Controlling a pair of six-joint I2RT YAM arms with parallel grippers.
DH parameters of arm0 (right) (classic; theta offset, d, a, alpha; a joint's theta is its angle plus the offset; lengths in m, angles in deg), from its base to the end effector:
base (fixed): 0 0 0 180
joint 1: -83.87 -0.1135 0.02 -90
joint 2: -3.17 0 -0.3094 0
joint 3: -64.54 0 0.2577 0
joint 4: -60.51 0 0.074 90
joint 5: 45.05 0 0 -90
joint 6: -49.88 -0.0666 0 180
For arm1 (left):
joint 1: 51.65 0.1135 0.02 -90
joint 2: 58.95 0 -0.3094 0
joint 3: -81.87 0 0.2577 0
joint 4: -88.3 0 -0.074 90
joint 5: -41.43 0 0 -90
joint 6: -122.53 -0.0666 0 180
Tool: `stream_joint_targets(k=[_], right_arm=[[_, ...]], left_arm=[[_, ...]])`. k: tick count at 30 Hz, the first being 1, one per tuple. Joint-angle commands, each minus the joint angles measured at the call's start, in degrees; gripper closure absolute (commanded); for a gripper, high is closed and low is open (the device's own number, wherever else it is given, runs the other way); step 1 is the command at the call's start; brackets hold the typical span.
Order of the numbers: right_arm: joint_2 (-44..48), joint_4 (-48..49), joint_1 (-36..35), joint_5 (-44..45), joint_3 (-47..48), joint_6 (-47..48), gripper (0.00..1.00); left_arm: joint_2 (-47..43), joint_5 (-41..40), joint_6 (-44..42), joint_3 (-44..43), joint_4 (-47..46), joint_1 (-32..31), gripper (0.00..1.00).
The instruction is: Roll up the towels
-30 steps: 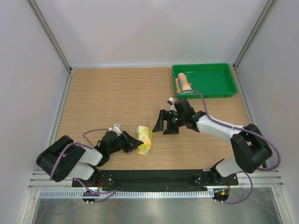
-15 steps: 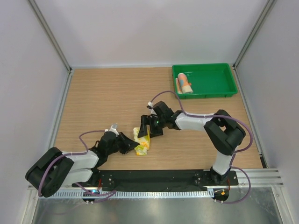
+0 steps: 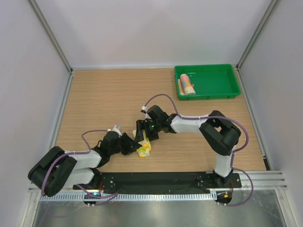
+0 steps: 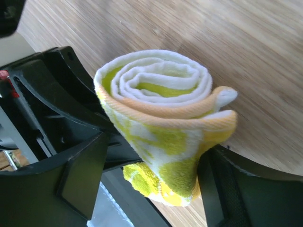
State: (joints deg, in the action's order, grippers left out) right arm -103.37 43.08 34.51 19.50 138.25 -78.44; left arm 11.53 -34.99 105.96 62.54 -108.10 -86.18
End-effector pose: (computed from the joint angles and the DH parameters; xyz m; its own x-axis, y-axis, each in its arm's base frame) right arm 0.2456 0.3300 0.1672 -0.9287 -0.2224 -0.2967 -0.3674 0.6596 0.6557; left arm 0.1495 -0.1219 0.1253 -0.8144 -0.5706 -0.1060 -0.2476 0.5069 -0.8257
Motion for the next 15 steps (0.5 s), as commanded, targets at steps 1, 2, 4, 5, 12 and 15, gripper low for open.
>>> stream_joint_targets(k=[1, 2, 4, 5, 12, 15], right_arm=[[-4.19, -1.3, -2.93, 3.83, 2.5, -0.34, 0.24], [-4.81, -2.61, -3.28, 4.53, 2.85, -0.61, 0.26], [-7.0, -4.72, -3.46, 7.59, 4.34, -1.05, 0.37], [-7.45, -6.74, -3.81, 8.74, 4.79, -1.05, 0.41], [-9.91, -15.98, -6.88, 17.54, 9.71, 2.55, 0.41], [-10.0, -17.21, -7.06, 18.33, 10.24, 2.99, 0.38]], left_arm=[[0.28, -0.58, -5.66, -0.54, 8.86, 0.07, 0.71], [-0.51, -0.4, -6.27, -1.24, 10.34, 0.07, 0.67], [-1.3, -0.4, -7.85, -1.95, 12.02, 0.07, 0.64], [-1.74, -0.49, -8.47, -2.3, 12.98, 0.07, 0.61], [-6.84, 0.04, -12.86, -3.62, 19.84, 0.07, 0.45], [-9.39, -0.05, -14.88, -5.2, 24.93, 0.07, 0.36]])
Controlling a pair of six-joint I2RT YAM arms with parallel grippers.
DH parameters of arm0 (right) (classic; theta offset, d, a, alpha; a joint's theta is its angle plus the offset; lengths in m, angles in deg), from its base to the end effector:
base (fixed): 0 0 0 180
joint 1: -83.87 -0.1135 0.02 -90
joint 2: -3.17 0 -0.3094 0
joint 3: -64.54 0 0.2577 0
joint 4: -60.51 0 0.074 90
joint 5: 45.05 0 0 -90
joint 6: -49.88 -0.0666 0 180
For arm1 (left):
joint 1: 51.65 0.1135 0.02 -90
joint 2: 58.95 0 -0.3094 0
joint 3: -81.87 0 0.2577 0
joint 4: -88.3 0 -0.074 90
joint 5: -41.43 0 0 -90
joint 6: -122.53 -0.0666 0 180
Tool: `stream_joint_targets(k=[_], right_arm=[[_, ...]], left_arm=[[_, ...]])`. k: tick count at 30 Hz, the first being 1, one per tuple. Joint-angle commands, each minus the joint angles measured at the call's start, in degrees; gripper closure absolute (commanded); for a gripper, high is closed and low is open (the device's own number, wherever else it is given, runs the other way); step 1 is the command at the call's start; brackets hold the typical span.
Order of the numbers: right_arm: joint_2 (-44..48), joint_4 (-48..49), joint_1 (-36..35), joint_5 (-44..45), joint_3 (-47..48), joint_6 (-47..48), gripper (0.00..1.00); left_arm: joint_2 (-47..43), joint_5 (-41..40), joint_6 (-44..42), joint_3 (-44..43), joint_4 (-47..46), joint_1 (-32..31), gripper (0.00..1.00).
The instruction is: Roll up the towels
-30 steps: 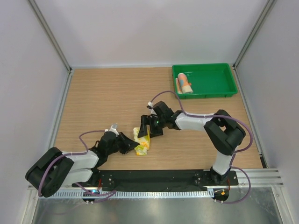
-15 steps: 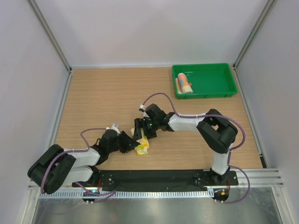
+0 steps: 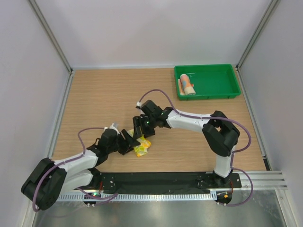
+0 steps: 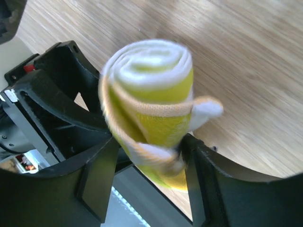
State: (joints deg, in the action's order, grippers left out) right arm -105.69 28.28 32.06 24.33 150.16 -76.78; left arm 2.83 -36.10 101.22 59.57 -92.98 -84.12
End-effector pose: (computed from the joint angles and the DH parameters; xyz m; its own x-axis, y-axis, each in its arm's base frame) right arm 0.2499 0.3557 0.1923 -0.9215 -0.2676 -0.2815 -0.3850 0.7249 0.5712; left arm 0.1457 -0.1098 0.1363 -0.8113 -0.5619 -0.1612 -0.2435 0.5756 -0.7807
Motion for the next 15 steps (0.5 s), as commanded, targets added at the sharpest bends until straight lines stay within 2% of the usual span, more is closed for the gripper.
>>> stream_joint_targets(k=[1, 5, 6, 9, 15], right_arm=[[-7.68, -2.77, -4.7, 13.68, -1.59, 1.51, 0.36], [-7.07, -5.05, -4.61, 15.17, -0.45, 3.0, 0.22], [-6.63, -5.84, -4.61, 17.09, -0.18, 3.18, 0.16], [-5.06, -9.18, -4.0, 20.35, 1.75, 4.05, 0.1], [0.39, -12.7, -1.45, 23.08, 2.81, 3.45, 0.07]], left_arm=[[-2.43, 1.07, -10.59, -2.67, 10.69, -1.98, 0.34], [-7.0, 0.1, -12.17, -4.51, 18.32, -1.98, 0.3], [-7.89, -0.34, -12.78, -4.87, 19.56, -1.98, 0.3], [-10.45, -2.01, -13.4, -5.48, 22.74, -1.98, 0.31], [-13.17, -2.27, -13.14, -6.27, 24.93, -1.98, 0.32]])
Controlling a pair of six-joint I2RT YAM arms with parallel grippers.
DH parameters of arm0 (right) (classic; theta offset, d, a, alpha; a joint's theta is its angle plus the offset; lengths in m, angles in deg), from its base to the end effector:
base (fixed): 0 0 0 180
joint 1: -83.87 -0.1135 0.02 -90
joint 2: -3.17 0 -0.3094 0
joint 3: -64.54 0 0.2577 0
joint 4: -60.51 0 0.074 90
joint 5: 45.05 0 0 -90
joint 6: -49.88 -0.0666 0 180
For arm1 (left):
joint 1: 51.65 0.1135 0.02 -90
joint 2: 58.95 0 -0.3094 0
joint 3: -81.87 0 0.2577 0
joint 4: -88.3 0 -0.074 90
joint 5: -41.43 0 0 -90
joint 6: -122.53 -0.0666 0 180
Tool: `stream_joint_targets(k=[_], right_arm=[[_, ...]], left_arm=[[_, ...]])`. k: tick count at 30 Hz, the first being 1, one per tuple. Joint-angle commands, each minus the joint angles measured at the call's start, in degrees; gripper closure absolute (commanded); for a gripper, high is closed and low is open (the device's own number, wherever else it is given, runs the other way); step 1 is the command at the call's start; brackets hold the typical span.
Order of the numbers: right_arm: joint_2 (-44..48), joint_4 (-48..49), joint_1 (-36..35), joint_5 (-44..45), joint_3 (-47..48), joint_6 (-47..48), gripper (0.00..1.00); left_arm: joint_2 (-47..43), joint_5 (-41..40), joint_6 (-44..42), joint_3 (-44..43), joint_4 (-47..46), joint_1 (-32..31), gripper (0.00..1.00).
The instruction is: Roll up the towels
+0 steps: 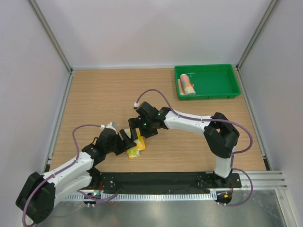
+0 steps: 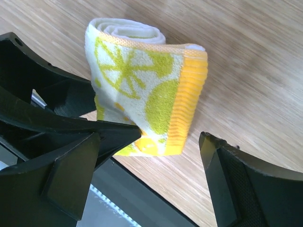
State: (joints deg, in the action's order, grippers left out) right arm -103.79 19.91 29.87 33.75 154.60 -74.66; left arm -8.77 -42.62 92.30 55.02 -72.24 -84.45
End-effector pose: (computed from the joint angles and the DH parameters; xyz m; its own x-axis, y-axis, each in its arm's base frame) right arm 0.2433 0.3568 0.2170 -0.8931 -0.2830 -0.3497 -0.4232 0.7923 0.4396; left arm 0.1319 -0.0932 0.1538 -0.8083 -0.5015 -0.3086 -0.1899 0.7181 -0.6695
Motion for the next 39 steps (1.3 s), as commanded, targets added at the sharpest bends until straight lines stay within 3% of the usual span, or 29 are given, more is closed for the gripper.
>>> stream_joint_targets(k=[1, 10, 19, 24, 30, 39], right_arm=[[0.07, -4.68, 0.82, 13.49, -1.63, 1.15, 0.07], [5.0, -8.19, 1.53, 15.95, -1.63, -0.26, 0.07], [9.84, -8.55, 3.2, 14.81, -1.1, -0.35, 0.07], [11.86, -6.71, 1.45, 9.27, -1.36, -0.26, 0.07], [8.09, -7.23, -5.06, 10.94, 1.44, -0.26, 0.08], [-3.07, -10.83, -9.81, 14.89, 10.32, 1.06, 0.06]], left_arm=[[-2.0, 4.24, -4.31, -1.99, 4.46, -1.66, 0.3], [-6.22, 2.57, -5.27, -7.62, 10.78, -1.66, 0.13], [-10.18, -0.42, -6.51, -11.91, 17.98, -1.66, 0.11], [-14.31, -7.25, -7.38, -16.92, 26.66, -1.66, 0.11], [-17.73, -18.59, -7.56, -26.94, 38.28, -1.57, 0.1], [-22.13, -25.11, -8.35, -33.63, 47.52, -1.57, 0.08]])
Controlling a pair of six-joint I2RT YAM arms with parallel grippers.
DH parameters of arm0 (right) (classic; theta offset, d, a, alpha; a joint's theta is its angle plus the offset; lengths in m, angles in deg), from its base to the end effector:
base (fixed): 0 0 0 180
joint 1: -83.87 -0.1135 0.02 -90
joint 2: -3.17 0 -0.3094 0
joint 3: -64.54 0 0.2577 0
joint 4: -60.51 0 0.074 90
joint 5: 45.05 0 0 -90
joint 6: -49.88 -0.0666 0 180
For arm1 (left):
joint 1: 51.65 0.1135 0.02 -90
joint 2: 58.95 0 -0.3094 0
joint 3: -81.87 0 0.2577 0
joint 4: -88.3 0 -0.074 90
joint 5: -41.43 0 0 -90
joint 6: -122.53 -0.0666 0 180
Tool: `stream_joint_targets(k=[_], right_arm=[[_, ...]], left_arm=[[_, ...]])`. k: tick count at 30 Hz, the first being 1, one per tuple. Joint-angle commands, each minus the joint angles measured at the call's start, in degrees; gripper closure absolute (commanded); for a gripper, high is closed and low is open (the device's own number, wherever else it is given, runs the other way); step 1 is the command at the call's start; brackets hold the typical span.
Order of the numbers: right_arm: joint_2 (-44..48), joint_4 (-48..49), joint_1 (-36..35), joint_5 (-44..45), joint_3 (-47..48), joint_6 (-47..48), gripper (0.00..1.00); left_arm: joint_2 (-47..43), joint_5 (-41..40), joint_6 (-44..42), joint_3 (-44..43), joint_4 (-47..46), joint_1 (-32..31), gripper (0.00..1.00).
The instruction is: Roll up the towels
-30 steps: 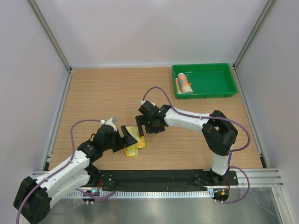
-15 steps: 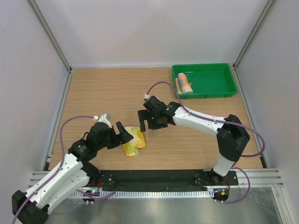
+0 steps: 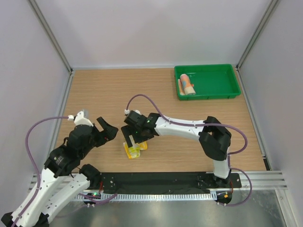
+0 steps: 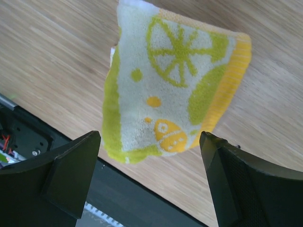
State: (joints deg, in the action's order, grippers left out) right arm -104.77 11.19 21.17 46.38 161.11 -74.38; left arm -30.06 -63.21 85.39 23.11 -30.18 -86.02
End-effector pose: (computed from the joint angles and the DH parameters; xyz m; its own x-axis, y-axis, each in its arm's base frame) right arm 0.2018 0.3874 0.2345 -0.8275 -0.3762 -0.4168 -0.5044 0.8241 0.2576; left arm 0.0841 -0.0372 0.3187 -0.5553 -0.5546 -0.6197 -0.1227 0.7916 -0.5985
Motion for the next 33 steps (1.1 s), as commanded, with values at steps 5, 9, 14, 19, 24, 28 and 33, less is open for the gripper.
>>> stream_joint_targets(k=[5, 9, 14, 19, 24, 28, 33], right_arm=[[-5.44, -2.82, -1.9, 3.23, 6.1, 0.86, 0.04], [-7.19, -3.08, -2.52, 2.88, 7.76, 1.04, 0.02], [-9.22, -4.22, -4.36, 3.05, 9.61, 1.04, 0.01], [-10.36, -4.4, -5.15, 3.23, 9.35, 0.34, 0.01], [-11.85, -4.05, -5.5, 3.4, 8.39, -0.63, 0.01], [-13.34, -4.22, -6.03, 4.36, 8.29, -1.6, 0.01], [-15.1, -5.54, -6.56, 8.05, 7.77, -3.09, 0.09]], left_arm=[[-3.13, -4.7, -1.27, -1.29, 6.88, 0.0, 0.08], [-3.4, -4.62, -1.27, -0.84, 6.88, 0.0, 0.08], [-3.13, -4.97, -1.88, -0.93, 6.7, 0.0, 0.08], [-3.13, -4.79, -1.97, -0.67, 6.44, 0.0, 0.09], [-3.13, -4.7, -2.15, -0.67, 6.35, 0.0, 0.09], [-3.22, -4.53, -2.24, -0.58, 6.18, 0.0, 0.08], [-3.22, -4.44, -2.32, -0.58, 6.18, 0.0, 0.08]])
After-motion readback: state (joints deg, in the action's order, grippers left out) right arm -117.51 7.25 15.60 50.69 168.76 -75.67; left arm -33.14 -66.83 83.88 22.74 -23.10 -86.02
